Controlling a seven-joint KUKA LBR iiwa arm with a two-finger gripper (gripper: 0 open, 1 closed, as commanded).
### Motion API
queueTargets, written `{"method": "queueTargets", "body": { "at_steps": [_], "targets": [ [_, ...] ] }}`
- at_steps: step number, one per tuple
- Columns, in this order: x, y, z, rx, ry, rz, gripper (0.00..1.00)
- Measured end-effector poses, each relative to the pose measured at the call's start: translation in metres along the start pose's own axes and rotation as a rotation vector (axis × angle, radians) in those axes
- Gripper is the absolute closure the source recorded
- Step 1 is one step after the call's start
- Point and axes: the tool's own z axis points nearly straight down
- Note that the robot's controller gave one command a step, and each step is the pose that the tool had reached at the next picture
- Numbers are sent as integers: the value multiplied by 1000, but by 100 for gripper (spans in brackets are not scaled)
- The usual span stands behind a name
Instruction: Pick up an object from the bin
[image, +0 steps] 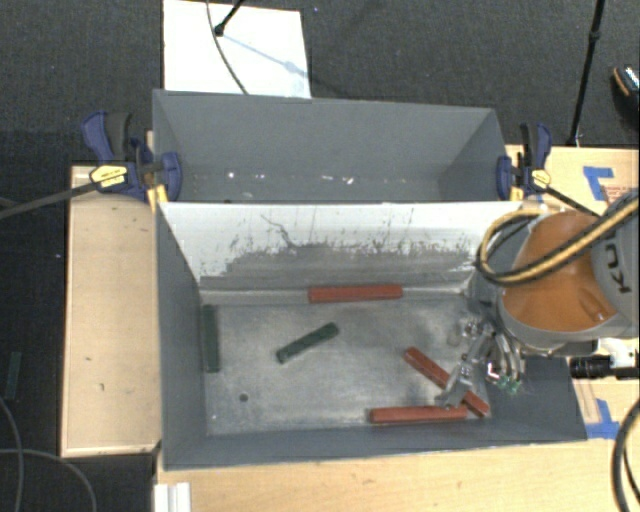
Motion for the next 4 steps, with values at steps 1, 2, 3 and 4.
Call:
{"method": "queueTargets", "body": {
  "at_steps": [1, 2, 3, 4],
  "targets": [
    [-13, -13, 0, 0, -6, 58, 0],
    [-2, -4, 31, 0, -1, 151, 0],
    [-3, -4, 30, 0, -3, 148, 0],
    [-2, -4, 31, 1, -2, 146, 100]
  ]
}}
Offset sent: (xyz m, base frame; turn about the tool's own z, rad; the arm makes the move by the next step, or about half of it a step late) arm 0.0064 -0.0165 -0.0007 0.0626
